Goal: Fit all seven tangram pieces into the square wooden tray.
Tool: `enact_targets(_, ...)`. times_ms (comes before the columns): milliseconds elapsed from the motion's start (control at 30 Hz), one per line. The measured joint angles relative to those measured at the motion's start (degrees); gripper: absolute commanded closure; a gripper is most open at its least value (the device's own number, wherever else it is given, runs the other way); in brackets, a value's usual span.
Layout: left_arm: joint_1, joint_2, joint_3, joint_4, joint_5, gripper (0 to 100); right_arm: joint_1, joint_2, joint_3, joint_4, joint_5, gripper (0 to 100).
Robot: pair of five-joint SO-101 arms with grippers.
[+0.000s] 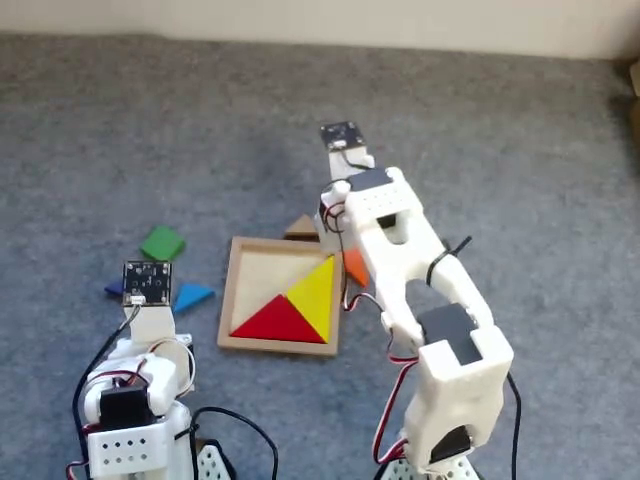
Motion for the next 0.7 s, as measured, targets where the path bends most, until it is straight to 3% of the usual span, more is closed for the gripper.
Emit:
enact_targets(267,0.0,0.0,0.0,0.0,0.0,99,4.0,0.0,0.0,0.5,0.0,77.4)
enact_targets(700,0.0,0.0,0.0,0.0,0.0,99,-1.6,0.0,0.1,1.0,0.0,77.4)
